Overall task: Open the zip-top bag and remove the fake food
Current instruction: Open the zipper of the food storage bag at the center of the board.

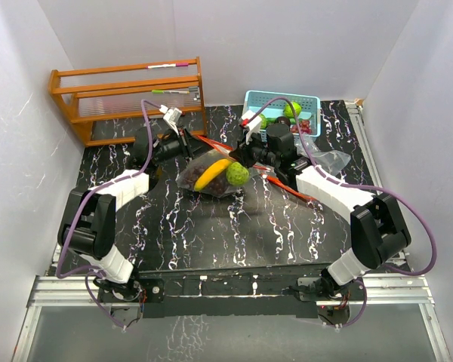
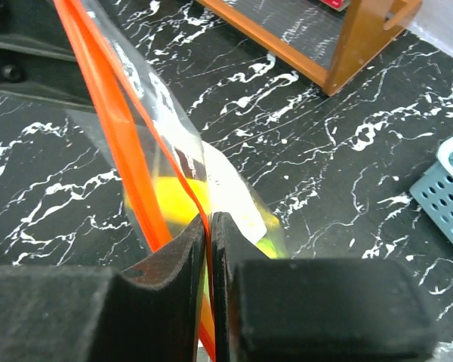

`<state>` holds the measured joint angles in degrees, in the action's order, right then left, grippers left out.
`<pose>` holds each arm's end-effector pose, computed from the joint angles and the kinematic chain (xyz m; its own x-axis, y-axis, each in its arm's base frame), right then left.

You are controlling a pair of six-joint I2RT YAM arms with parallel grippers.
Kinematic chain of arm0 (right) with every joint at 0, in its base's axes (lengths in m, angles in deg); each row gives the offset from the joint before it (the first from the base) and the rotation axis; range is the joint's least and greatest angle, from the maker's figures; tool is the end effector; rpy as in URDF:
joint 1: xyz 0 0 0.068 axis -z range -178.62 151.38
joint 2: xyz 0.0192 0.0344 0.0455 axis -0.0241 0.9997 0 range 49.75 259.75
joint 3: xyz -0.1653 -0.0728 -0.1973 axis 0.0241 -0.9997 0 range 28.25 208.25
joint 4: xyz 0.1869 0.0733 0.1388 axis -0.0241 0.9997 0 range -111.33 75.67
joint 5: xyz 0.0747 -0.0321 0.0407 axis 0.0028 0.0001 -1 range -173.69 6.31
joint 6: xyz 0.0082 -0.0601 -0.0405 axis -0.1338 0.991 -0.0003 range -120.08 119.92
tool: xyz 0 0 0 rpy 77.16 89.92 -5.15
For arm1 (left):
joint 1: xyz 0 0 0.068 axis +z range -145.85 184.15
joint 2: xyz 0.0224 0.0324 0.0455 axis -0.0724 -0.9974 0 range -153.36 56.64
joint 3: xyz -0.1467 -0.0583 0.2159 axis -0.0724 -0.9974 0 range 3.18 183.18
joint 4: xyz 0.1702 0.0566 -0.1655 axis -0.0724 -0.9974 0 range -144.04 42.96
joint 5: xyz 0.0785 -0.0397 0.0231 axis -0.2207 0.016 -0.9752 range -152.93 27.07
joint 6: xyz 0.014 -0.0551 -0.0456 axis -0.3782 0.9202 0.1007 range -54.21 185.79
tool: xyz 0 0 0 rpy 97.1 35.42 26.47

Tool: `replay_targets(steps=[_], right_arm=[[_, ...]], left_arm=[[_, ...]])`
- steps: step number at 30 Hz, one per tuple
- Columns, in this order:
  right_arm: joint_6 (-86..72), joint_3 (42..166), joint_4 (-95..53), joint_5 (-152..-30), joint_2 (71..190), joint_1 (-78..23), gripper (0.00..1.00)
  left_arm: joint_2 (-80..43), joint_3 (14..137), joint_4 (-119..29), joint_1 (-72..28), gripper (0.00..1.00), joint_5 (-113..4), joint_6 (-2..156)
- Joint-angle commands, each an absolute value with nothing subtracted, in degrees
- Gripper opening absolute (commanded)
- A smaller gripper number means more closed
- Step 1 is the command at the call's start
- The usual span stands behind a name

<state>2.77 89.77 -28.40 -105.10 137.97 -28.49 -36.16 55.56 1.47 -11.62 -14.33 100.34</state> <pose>0.3047 0.2005 0.2799 -0.2532 -0.1988 -0.9468 -0.7753 0.6270 0.0757 0.3311 -0.1407 0.2866 -0.3957 -0.2779 -0.8753 0.8135 0.3363 -0.4745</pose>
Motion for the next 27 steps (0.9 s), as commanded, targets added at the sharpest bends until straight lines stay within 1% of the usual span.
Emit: replay_targets(steps=[1,2,5,6,8,10,12,16,22,23,25,27], right_arm=[[0.9,92.8,-31.6,-109.8,136.0,-28.2,0.08],[0.5,92.9,-31.6,-109.9,135.6,-28.2,0.08],[-0.6,93.5,-32.0,-109.5,134.6,-28.2,0.08],[-1.2,93.5,-32.5,-108.9,134.2,-28.2,0.08],[-2.4,93.8,-33.7,-106.5,133.5,-28.2,0.08],[-3.2,95.1,-34.0,-104.0,133.3,-28.2,0.08],[-3.3,97.1,-33.8,-102.5,133.5,-28.3,0.08],[-3.2,101.2,-32.9,-99.6,134.2,-29.0,0.08],[-1.8,104.1,-32.6,-97.8,135.8,-31.4,0.08],[-1.9,104.1,-32.8,-97.5,136.0,-31.6,0.08],[-2.4,104.0,-33.3,-97.5,136.0,-31.9,0.08],[-2.7,104.1,-33.6,-97.3,136.0,-32.1,0.08]], left_arm=[[-31.6,56.4,-2.0,-12.0,0.02,-18.9,97.4],[-31.3,56.3,-2.9,-12.0,0.14,-20.6,97.1],[-30.6,56.4,-5.9,-12.0,0.56,-25.0,96.5],[-30.4,56.4,-6.7,-12.0,0.65,-26.1,96.5],[-29.7,56.4,-7.8,-12.1,0.8,-28.0,96.6],[-28.9,56.5,-8.8,-12.2,0.9,-29.9,96.7],[-28.2,56.5,-10.1,-12.6,0.96,-32.1,97.2],[-27.7,56.2,-10.7,-14.2,0.97,-34.7,98.3],[-27.3,55.3,-7.9,-15.7,0.97,-33.4,102.0],[-27.2,55.1,-7.8,-16.0,0.96,-33.4,102.0],[-27.4,54.6,-8.1,-16.5,0.86,-33.7,101.6],[-28.3,53.7,-8.6,-17.0,0.71,-34.2,101.0]])
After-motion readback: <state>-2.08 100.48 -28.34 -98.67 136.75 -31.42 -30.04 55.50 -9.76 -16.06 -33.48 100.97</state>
